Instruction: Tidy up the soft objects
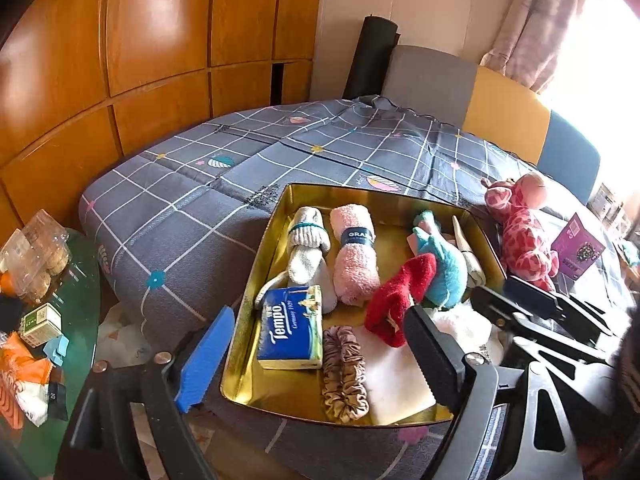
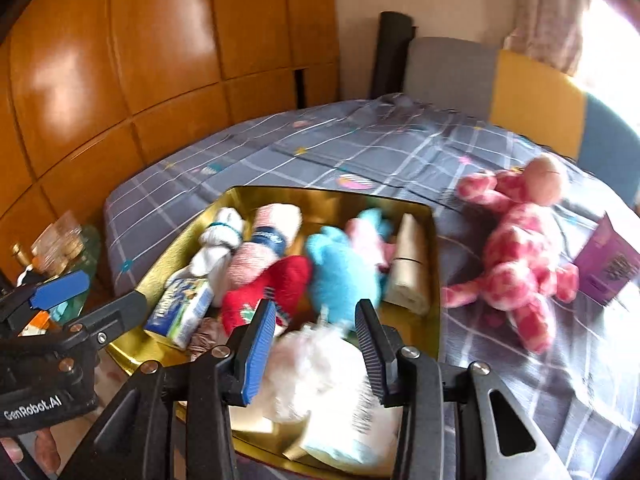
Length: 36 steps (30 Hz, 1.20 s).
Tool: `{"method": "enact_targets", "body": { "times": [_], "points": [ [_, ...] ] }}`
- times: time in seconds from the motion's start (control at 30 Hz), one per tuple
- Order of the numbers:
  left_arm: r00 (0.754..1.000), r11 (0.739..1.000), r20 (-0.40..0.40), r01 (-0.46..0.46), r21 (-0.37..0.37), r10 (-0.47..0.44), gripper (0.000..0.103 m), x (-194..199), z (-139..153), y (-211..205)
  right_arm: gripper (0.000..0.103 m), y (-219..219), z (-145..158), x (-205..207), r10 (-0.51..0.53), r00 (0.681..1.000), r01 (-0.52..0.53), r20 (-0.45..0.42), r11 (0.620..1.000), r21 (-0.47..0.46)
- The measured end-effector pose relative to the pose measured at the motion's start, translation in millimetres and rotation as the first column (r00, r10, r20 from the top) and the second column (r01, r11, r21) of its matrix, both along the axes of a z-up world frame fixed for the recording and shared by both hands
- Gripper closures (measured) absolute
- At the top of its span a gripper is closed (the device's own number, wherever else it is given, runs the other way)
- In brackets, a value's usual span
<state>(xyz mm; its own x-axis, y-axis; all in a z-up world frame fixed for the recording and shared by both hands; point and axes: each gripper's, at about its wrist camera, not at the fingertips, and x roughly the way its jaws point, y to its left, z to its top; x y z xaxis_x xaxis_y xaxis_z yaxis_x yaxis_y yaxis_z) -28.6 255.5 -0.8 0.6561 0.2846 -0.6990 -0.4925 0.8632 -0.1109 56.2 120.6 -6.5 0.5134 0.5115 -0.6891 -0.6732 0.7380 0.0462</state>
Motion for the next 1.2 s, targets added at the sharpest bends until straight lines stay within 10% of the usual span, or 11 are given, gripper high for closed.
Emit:
{"method": "enact_targets", "body": {
  "times": [0.8,1.2],
  "points": [
    [0.987,0.986,0.042,0.153,0.071,-0.156,0.000,-3,14,-107,0.062,-151,15,-25,-0.405,0.909,0.401,0.097,0.914,0.058],
    [0.993,0.984,0.041,0.101,0.148,-0.108,0.000,-13,19,-123,0.062,-147,18,-41,-0.371,0.921,0.365,0.115,0.928,0.073]
  ]
}}
